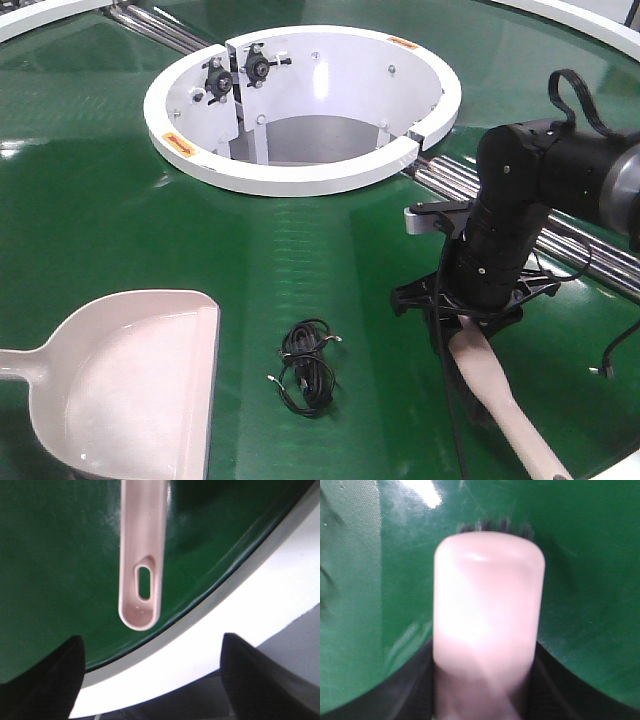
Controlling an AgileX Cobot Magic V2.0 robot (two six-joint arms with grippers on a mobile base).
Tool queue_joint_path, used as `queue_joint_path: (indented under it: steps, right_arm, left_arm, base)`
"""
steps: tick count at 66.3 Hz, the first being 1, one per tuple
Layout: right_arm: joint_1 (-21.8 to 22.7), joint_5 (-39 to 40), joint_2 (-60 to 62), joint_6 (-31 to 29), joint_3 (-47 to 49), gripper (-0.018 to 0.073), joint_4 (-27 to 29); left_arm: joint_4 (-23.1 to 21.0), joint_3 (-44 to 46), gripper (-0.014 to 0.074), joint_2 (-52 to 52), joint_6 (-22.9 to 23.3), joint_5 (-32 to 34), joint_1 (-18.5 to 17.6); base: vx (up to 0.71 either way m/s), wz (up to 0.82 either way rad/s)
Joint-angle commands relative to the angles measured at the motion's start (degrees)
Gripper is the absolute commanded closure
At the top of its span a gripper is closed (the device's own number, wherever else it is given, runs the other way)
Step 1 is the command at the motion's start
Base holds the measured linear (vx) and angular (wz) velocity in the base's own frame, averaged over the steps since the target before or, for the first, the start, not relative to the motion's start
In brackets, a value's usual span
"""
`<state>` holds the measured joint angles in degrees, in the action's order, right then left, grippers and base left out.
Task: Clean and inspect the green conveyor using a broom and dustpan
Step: 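Reach the left gripper down and grasp the pink dustpan handle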
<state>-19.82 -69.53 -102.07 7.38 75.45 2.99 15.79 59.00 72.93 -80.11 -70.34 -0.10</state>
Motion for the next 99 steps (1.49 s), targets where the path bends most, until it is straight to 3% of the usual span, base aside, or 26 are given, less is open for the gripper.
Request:
queue_joint_path:
  steps: [1,43,70,78,99]
  right_arm:
    - [0.03,-0.77,2.94,-0.37,1.60,0.0568,-0.13]
    - [0.03,-0.77,2.94,-0.37,1.60,0.0568,-0.13]
    - [0.03,-0.77,2.94,-0.37,1.60,0.0568,-0.13]
    - [0.03,-0.77,2.94,-0.37,1.60,0.0568,-0.13]
    - [0.03,-0.72,2.94,-0.37,1.60,0.0568,-0.13]
  left_arm:
    - [0.50,2.82,0.0080,1.61,-0.21,-1.05,-0.30]
    - [3.73,4.93,0.0080,14.52,-0.10,-1.05,0.01]
    - [3.10,7.60,0.0080,18.56,1.47,-1.05,2.87]
    - [3.22,7.60,0.0080,19.70,4.51,-1.05,2.88]
    - [3.16,7.13,0.0085,21.57,7.47,-1.05,2.88]
  base:
    - [0.00,0.00]
    - [0.00,0.00]
    - [0.00,0.00]
    - [0.00,0.00]
    - [0.00,0.00]
